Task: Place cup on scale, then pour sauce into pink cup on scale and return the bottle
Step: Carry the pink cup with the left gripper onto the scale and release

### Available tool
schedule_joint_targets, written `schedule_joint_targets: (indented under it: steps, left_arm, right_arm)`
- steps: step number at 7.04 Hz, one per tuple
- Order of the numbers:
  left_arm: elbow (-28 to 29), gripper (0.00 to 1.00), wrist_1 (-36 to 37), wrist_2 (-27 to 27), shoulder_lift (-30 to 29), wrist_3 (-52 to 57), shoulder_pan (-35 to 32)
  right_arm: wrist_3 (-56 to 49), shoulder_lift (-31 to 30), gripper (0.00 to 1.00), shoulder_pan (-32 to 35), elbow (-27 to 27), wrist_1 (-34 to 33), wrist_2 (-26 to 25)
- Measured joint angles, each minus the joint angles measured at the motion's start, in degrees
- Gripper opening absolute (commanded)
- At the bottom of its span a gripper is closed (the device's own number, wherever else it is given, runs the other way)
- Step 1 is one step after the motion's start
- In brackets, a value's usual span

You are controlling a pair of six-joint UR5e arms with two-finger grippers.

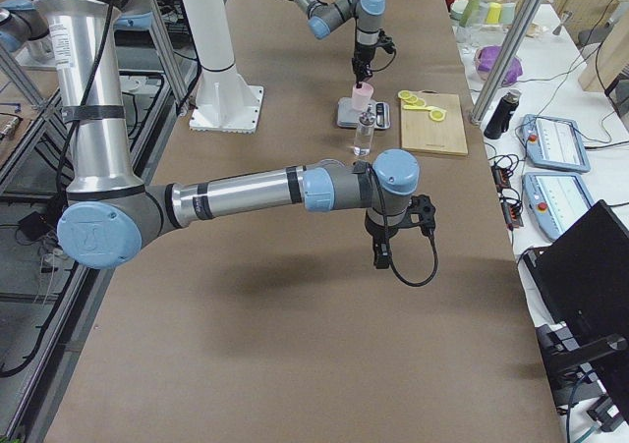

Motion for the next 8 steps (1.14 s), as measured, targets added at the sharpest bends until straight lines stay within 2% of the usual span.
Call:
schedule_joint_targets:
  steps: [1, 2, 5, 7, 8]
  left_arm:
    - [0.1, 0.60, -0.3, 0.1, 0.0, -0.2, 0.5]
    - [0.1, 0.98, -1.0, 0.1, 0.1, -0.3, 0.6]
    - [-3.1, 0.99, -2.5, -1.0, 1.3, 0.3, -2.5]
    - [-11.5, 0.99, -1.3, -5.5, 8.0, 2.7, -8.1]
    - [-16.3, 0.99, 1.5, -7.0, 11.7, 6.9, -11.3]
  right_arm:
    - [0.0, 0.0, 1.00, 0.0, 0.1, 0.0, 0.0]
    - [0.1, 0.1, 1.00, -0.2, 0.3, 0.0, -0.1]
    - [3.4, 1.8, 1.00, -1.0, 4.3, 0.0, -0.6]
    - [3.8, 5.6, 1.00, -4.0, 8.1, 0.3, -2.2]
    - [3.9, 7.2, 1.00, -6.5, 10.8, 0.4, -4.2]
